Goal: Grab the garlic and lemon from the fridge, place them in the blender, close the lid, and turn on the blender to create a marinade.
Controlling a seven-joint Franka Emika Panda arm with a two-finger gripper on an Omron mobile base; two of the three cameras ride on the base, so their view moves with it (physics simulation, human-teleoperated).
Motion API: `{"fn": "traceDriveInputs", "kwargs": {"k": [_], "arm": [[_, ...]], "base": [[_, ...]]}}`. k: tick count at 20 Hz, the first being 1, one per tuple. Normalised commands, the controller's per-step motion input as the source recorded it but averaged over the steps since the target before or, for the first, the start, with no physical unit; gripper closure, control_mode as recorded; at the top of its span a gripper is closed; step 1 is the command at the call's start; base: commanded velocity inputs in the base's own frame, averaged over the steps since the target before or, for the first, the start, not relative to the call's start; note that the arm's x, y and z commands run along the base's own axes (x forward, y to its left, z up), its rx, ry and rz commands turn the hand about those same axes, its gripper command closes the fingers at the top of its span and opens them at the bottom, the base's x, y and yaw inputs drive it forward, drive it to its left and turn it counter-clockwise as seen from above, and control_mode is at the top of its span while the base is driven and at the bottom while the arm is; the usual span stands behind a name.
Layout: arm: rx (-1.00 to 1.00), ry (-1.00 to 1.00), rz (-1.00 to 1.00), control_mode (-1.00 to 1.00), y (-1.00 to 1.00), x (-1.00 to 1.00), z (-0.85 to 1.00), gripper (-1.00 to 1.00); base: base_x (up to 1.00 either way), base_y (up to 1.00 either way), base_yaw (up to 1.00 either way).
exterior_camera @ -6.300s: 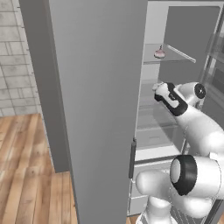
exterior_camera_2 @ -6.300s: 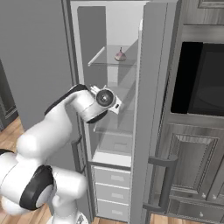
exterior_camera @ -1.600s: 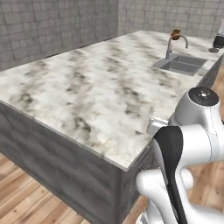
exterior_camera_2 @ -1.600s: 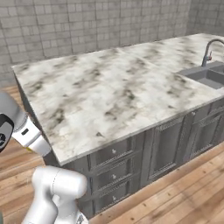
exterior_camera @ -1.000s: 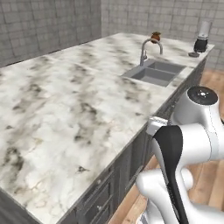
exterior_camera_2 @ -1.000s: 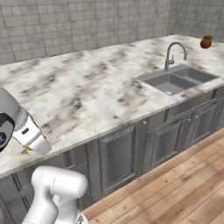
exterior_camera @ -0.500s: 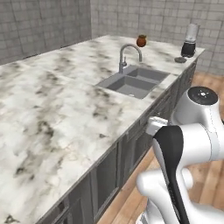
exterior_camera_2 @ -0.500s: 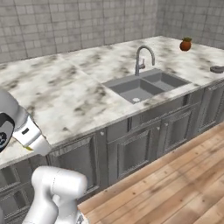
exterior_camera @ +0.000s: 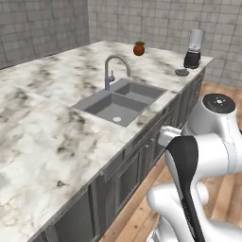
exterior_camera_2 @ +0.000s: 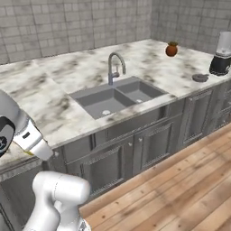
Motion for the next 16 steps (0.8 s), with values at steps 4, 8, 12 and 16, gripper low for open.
{"fn": "traceDriveInputs", "kwargs": {"k": [4, 8, 12, 16], "arm": [[0.00, 0.00, 0.00, 1.00, 0.00, 0.00, 0.00, 1.00], [0.00, 0.00, 0.00, 1.00, 0.00, 0.00, 0.00, 1.00], [0.00, 0.00, 0.00, 1.00, 0.00, 0.00, 0.00, 1.00], [0.00, 0.00, 0.00, 1.00, 0.00, 0.00, 0.00, 1.00]], "base": [[0.61, -1.00, 0.00], [0.60, -1.00, 0.00], [0.62, -1.00, 0.00], [0.69, -1.00, 0.00]]}}
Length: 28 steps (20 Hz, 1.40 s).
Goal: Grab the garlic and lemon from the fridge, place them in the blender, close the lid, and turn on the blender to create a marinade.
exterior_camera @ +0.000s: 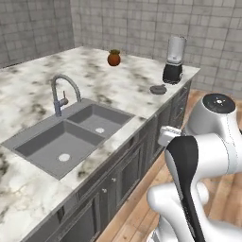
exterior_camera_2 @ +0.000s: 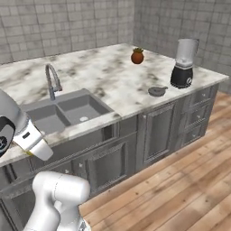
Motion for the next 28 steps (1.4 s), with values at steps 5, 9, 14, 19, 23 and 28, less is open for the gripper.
{"fn": "traceDriveInputs", "kwargs": {"k": [5, 9, 14, 19, 23, 28], "arm": [[0.00, 0.00, 0.00, 1.00, 0.00, 0.00, 0.00, 1.00], [0.00, 0.00, 0.00, 1.00, 0.00, 0.00, 0.00, 1.00], [0.00, 0.00, 0.00, 1.00, 0.00, 0.00, 0.00, 1.00], [0.00, 0.00, 0.00, 1.00, 0.00, 0.00, 0.00, 1.00], [0.00, 0.00, 0.00, 1.00, 0.00, 0.00, 0.00, 1.00], [0.00, 0.00, 0.00, 1.00, 0.00, 0.00, 0.00, 1.00]], "base": [[0.77, -1.00, 0.00], [0.81, -1.00, 0.06], [0.82, -1.00, 0.16], [0.84, -1.00, 0.24], [0.81, -1.00, 0.26], [0.94, -0.89, 0.36]]}}
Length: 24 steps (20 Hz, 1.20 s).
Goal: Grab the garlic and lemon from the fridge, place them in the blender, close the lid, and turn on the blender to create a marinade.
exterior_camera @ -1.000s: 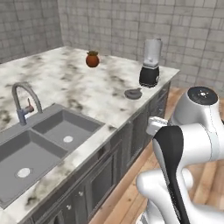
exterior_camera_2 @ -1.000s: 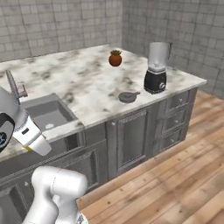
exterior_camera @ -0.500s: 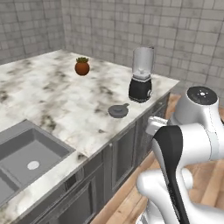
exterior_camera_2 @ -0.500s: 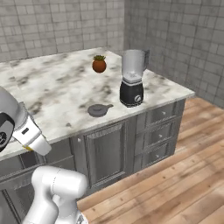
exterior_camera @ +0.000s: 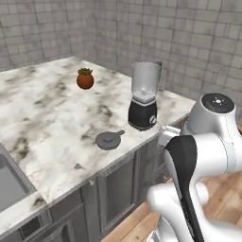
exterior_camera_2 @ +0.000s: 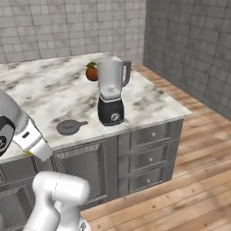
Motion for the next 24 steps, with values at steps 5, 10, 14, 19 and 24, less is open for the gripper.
{"fn": "traceDriveInputs", "kwargs": {"k": [5, 10, 14, 19, 24], "arm": [[0.00, 0.00, 0.00, 1.00, 0.00, 0.00, 0.00, 1.00], [0.00, 0.00, 0.00, 1.00, 0.00, 0.00, 0.00, 1.00], [0.00, 0.00, 0.00, 1.00, 0.00, 0.00, 0.00, 1.00], [0.03, 0.00, 0.03, -1.00, -0.08, 0.13, 0.19, 1.00], [0.09, 0.00, 0.03, -1.00, -0.34, 0.93, 1.00, 1.00]], "base": [[0.90, -0.62, 0.49], [0.89, -0.63, 0.48], [0.19, -0.16, 0.33], [0.37, -0.07, 0.16], [0.00, 0.00, 0.00]]}}
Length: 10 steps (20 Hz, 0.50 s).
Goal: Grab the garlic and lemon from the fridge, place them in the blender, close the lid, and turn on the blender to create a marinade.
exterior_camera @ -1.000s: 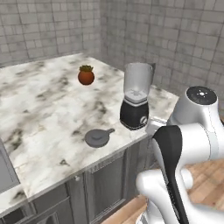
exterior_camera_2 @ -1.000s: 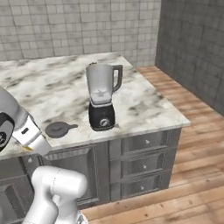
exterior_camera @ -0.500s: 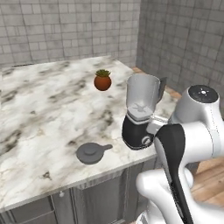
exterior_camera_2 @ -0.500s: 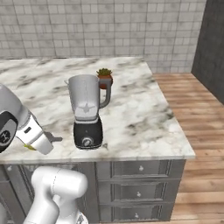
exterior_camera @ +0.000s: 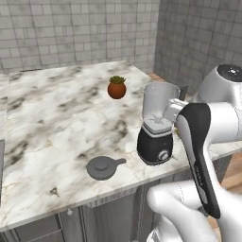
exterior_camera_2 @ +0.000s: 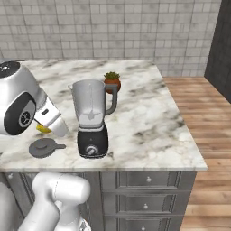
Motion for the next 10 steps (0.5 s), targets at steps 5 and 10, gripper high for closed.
{"fn": "traceDriveInputs", "kwargs": {"k": [5, 10], "arm": [[0.06, 0.00, 0.00, -1.00, -0.33, 1.00, 0.70, 1.00], [0.02, -0.07, 0.00, -1.00, -0.35, 0.73, 0.26, 1.00]], "base": [[0.00, 0.00, 0.00], [0.00, 0.00, 0.00]]}}
